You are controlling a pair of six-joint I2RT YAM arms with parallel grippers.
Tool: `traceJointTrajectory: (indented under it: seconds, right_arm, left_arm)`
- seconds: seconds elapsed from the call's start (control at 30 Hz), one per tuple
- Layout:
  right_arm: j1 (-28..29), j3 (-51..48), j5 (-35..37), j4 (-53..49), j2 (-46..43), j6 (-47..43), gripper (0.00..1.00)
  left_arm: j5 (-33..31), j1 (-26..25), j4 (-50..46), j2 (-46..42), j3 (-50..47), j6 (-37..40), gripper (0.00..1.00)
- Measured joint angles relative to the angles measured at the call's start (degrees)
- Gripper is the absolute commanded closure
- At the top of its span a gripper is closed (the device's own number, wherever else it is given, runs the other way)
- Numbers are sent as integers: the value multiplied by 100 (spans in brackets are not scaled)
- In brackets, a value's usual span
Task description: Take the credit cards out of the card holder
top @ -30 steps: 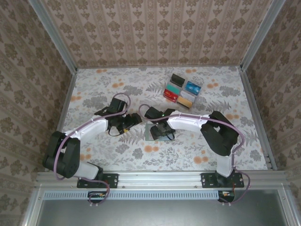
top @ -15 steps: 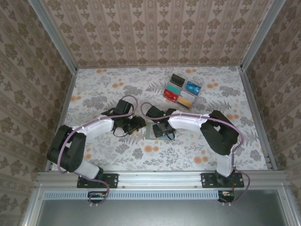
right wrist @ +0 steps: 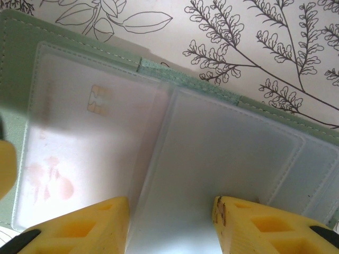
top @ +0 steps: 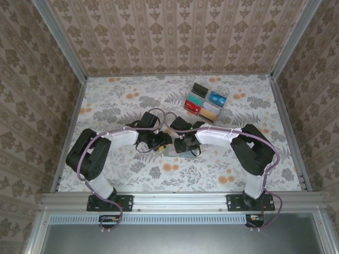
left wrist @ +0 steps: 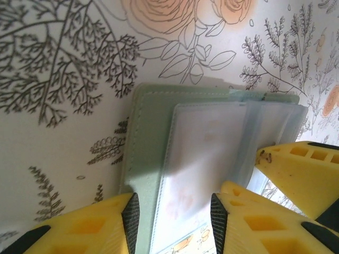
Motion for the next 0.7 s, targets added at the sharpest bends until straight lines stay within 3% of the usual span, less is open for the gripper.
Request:
traceJointTrajectory:
  seconds: [0.43, 0.7]
  right_arm:
    - [-92, -131, -155, 155, -83, -2, 53]
    - [-269, -367, -463, 437, -282, -70, 46]
  left_arm:
    - [254, 13, 175, 293, 87, -35, 61]
    - [605, -20, 682, 483, 83, -44, 88]
